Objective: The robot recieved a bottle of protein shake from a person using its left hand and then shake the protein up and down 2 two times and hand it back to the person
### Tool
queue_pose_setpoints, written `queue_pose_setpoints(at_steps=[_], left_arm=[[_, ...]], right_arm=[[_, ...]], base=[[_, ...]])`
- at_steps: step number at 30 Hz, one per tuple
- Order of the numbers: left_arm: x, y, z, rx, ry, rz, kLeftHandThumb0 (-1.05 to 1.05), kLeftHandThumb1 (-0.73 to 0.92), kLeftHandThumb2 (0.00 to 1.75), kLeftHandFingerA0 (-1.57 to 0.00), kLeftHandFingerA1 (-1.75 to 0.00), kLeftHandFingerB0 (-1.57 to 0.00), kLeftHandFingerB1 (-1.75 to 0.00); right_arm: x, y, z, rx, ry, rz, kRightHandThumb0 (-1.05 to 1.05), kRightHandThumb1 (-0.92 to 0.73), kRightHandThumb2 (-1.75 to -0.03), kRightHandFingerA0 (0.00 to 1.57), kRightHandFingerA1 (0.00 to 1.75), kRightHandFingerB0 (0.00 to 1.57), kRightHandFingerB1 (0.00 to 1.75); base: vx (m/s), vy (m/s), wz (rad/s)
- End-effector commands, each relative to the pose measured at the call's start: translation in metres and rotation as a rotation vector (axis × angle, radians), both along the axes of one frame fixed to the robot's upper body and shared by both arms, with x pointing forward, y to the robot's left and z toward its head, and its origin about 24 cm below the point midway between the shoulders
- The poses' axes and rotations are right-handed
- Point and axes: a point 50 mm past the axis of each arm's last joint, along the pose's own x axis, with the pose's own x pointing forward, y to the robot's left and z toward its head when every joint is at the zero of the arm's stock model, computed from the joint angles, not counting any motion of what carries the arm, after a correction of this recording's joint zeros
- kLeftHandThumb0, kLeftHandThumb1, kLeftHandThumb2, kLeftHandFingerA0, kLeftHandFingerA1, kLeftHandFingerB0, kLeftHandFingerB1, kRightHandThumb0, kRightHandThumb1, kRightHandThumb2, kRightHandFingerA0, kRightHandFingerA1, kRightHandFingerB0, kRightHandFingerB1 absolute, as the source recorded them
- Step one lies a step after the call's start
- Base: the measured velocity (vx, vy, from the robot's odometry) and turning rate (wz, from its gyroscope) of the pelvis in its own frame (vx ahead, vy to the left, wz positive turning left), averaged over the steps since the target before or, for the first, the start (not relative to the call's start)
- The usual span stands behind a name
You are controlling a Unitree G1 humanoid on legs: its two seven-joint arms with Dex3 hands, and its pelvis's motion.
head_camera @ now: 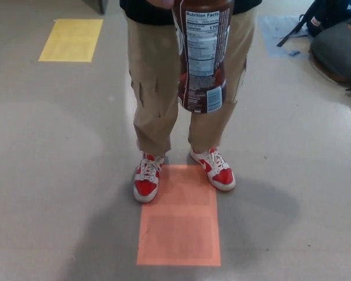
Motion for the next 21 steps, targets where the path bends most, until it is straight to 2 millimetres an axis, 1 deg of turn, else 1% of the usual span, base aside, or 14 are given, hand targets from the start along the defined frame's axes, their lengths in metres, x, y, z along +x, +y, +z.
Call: queue_pose_setpoints(at_steps=[1,2,3,4,6,8,10,11,12,13,15,17,18,21], left_arm=[[0.018,-0.009,0.030,0.044,-0.440,-0.067,-0.23,0.82,0.65,-0.71,-0.42,-0.52,-0.36],[0.022,-0.010,0.033,0.048,-0.461,-0.082,-0.23,0.82,0.65,-0.71,-0.42,-0.52,-0.36],[0.035,-0.012,0.043,0.032,-0.537,-0.123,-0.23,0.82,0.65,-0.66,-0.41,-0.52,-0.36],[0.037,-0.012,0.044,0.031,-0.546,-0.128,-0.23,0.82,0.65,-0.66,-0.41,-0.52,-0.36],[0.056,-0.012,0.056,0.018,-0.633,-0.153,-0.24,0.81,0.64,-0.68,-0.42,-0.54,-0.37],[0.076,-0.013,0.072,-0.010,-0.729,-0.175,-0.26,0.80,0.64,-0.70,-0.43,-0.57,-0.37],[0.090,-0.015,0.083,-0.018,-0.785,-0.188,-0.25,0.81,0.65,-0.71,-0.43,-0.59,-0.38],[0.093,-0.016,0.086,-0.017,-0.798,-0.195,-0.25,0.81,0.65,-0.71,-0.43,-0.59,-0.38],[0.099,-0.017,0.092,-0.016,-0.823,-0.208,-0.24,0.81,0.65,-0.71,-0.43,-0.60,-0.38],[0.110,-0.019,0.103,-0.004,-0.868,-0.243,-0.24,0.82,0.65,-0.71,-0.43,-0.60,-0.39],[0.125,-0.024,0.118,0.010,-0.925,-0.291,-0.25,0.82,0.65,-0.71,-0.43,-0.59,-0.39],[0.134,-0.026,0.126,0.006,-0.949,-0.302,-0.26,0.82,0.65,-0.71,-0.43,-0.58,-0.39],[0.145,-0.031,0.139,-0.007,-0.979,-0.317,-0.27,0.82,0.65,-0.70,-0.43,-0.57,-0.38],[0.161,-0.037,0.158,-0.054,-1.029,-0.315,-0.22,0.81,0.65,-0.70,-0.45,-0.55,-0.40]], right_arm=[[0.014,0.010,0.023,-0.004,-0.465,0.148,-0.12,-0.72,-0.63,0.99,0.51,0.79,0.49],[0.015,0.010,0.023,-0.007,-0.469,0.150,-0.12,-0.72,-0.63,0.99,0.51,0.79,0.49],[0.017,0.011,0.023,-0.008,-0.460,0.149,-0.12,-0.71,-0.61,0.98,0.52,0.83,0.50],[0.017,0.011,0.023,-0.009,-0.460,0.149,-0.12,-0.71,-0.61,0.98,0.52,0.83,0.50],[0.024,0.012,0.024,-0.017,-0.478,0.160,-0.11,-0.68,-0.61,1.00,0.52,0.85,0.53],[0.029,0.012,0.025,-0.025,-0.497,0.171,-0.12,-0.69,-0.62,1.02,0.55,0.89,0.57],[0.035,0.012,0.026,-0.023,-0.512,0.167,-0.13,-0.71,-0.62,1.02,0.56,0.91,0.59],[0.036,0.012,0.026,-0.022,-0.515,0.166,-0.13,-0.71,-0.62,1.02,0.56,0.91,0.59],[0.038,0.011,0.027,-0.018,-0.523,0.163,-0.14,-0.72,-0.62,1.01,0.69,0.91,0.61],[0.041,0.010,0.028,-0.011,-0.533,0.152,-0.14,-0.73,-0.63,1.04,0.60,0.91,0.61],[0.044,0.009,0.030,-0.005,-0.548,0.139,-0.14,-0.72,-0.62,1.03,0.58,0.91,0.61],[0.048,0.010,0.031,-0.009,-0.559,0.140,-0.15,-0.71,-0.62,1.02,0.55,0.90,0.61],[0.051,0.010,0.031,-0.009,-0.561,0.138,-0.14,-0.72,-0.62,1.00,0.55,0.90,0.59],[0.056,0.010,0.033,-0.001,-0.579,0.130,-0.13,-0.73,-0.64,1.00,0.56,0.91,0.60]], base=[[0.00,0.000,0.00],[0.00,0.000,0.00],[0.00,0.000,0.00],[0.00,0.000,0.00],[0.00,0.000,0.00],[0.00,0.000,0.00],[0.00,0.000,0.00],[0.00,0.000,0.00],[0.00,0.000,0.00],[0.00,0.000,0.00],[0.00,0.000,0.00],[0.00,0.000,0.00],[0.00,0.000,0.00],[0.00,0.000,0.00]])
